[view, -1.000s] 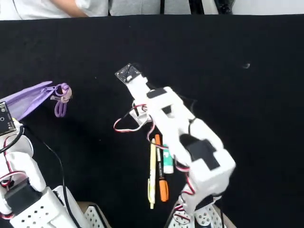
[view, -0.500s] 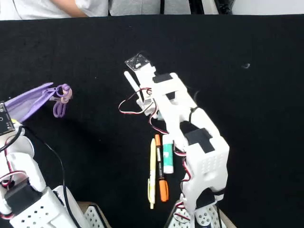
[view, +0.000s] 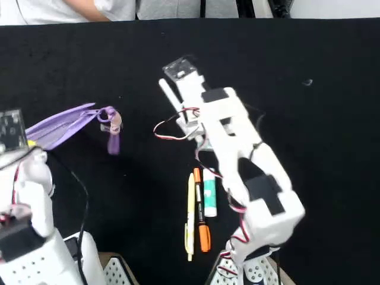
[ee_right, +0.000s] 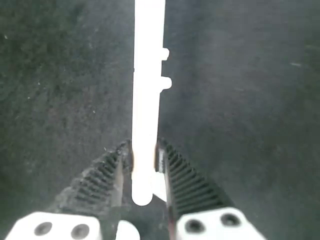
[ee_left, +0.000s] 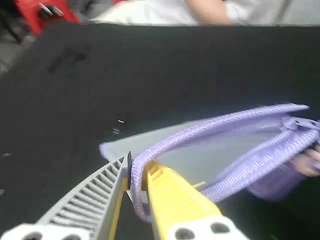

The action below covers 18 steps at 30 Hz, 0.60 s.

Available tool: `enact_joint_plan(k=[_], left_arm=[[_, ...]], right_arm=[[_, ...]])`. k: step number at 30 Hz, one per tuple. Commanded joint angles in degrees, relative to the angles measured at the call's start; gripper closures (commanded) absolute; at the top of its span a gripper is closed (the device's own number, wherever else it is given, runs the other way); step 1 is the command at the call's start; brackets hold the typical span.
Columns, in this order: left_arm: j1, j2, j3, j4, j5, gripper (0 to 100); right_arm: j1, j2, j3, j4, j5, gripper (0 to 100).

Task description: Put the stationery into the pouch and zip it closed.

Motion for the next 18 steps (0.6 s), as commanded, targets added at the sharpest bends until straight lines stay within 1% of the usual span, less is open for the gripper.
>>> enact_joint_plan(k=[1,5,8,12,16,18], left_arm=[[7.5,12.4,-13.1,7.5,2.8,97],[12.4,17.8,-21.1,13.2,3.7,97],[15.3,18.2,-25.7,16.1,3.7,97],[20.2,19.1,-32.5,21.9,3.7,97],[25.8,23.5,-38.4,27.8,3.7,97],[27.3,26.8,-41.1,30.0,3.7,97]], right_arm=[[2.5,-12.0,2.8,0.4,-0.4,98.8],[3.8,-20.1,6.8,-1.1,-0.4,98.8],[4.0,-27.4,11.0,-4.4,-0.4,98.8],[3.7,-37.2,17.5,-9.5,-0.4,98.8],[3.7,-45.2,22.5,-13.9,-0.5,98.8],[3.7,-48.0,24.7,-16.1,-0.5,98.8]])
